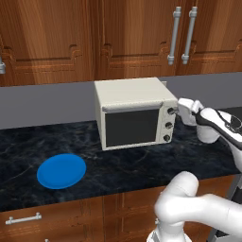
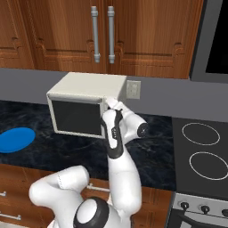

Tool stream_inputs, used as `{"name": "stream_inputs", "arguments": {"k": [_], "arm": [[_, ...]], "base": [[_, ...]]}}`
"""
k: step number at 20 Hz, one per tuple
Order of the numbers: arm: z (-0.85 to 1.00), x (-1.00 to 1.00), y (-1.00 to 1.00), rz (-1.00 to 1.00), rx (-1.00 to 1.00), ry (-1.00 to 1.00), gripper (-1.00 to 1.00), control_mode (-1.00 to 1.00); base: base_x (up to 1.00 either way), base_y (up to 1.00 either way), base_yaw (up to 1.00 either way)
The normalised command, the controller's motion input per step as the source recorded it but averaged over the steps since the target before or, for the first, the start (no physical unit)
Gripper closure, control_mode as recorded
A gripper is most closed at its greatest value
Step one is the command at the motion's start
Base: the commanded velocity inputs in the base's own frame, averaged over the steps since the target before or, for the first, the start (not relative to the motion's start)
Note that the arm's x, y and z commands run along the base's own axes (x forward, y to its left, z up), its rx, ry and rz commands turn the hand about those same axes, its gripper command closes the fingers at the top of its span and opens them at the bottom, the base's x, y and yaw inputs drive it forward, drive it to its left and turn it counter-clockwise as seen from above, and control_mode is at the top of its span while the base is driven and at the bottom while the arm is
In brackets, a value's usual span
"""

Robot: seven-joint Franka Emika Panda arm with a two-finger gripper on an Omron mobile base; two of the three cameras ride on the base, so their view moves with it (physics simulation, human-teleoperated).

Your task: Pull the toaster oven rack outwards. Pick up the baguette from the plate and place it on the toaster oven rack. Close the toaster oven door fully and set the temperature to the lowest setting.

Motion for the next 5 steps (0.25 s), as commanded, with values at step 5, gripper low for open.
{"name": "stream_inputs", "arguments": {"k": [5], "arm": [[0.06, 0.0, 0.15, 0.12, -0.23, -0.15, 1.0, -1.0]], "base": [[0.0, 0.0, 0.0]]}}
